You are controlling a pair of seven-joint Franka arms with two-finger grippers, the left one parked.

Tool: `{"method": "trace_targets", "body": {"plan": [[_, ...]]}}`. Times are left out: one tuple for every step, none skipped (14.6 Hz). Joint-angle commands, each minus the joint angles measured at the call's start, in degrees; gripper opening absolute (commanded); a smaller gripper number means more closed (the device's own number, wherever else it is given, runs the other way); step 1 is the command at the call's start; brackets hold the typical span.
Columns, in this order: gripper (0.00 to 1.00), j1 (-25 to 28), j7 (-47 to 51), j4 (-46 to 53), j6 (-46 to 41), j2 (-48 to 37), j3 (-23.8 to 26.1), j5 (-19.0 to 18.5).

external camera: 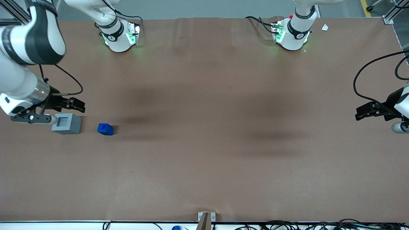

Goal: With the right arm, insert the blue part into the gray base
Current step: 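Move the open right gripper down over the blue block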

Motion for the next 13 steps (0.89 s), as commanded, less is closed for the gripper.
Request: {"method": "trace_targets", "body": {"plan": [[1.0, -0.3, 1.0, -7.6, 7.4, -0.8, 0.0, -0.9], [1.0, -0.4, 1.0, -9.1, 9.8, -0.4, 0.0, -0.9], [1.0, -0.4, 0.8, -10.2, 11.7, 0.2, 0.0, -0.9], [1.0, -0.4, 0.3, -11.2, 13.5, 1.0, -0.1, -0.9], [1.0, -0.4, 0.2, -11.6, 14.6, 2.3, -0.1, -0.9], [1.0, -0.6, 0.1, -12.2, 16.3, 3.3, -0.1, -0.9], [1.0, -0.9, 0.1, -13.4, 19.4, 4.4, -0.1, -0.9], [1.0, -0.9, 0.0, -14.3, 21.9, 5.3, -0.1, -0.9], [1.0, -0.7, 0.0, -14.4, 22.8, 6.2, -0.1, -1.0], [1.0, -0.8, 0.0, -14.4, 23.0, 7.2, -0.1, -1.0], [1.0, -0.8, 0.0, -14.4, 24.1, 7.9, -0.1, -1.0], [1.0, -1.0, 0.0, -14.5, 25.8, 8.5, -0.1, -1.0], [1.0, -1.0, 0.0, -14.5, 26.6, 9.5, -0.1, -1.0]]}}
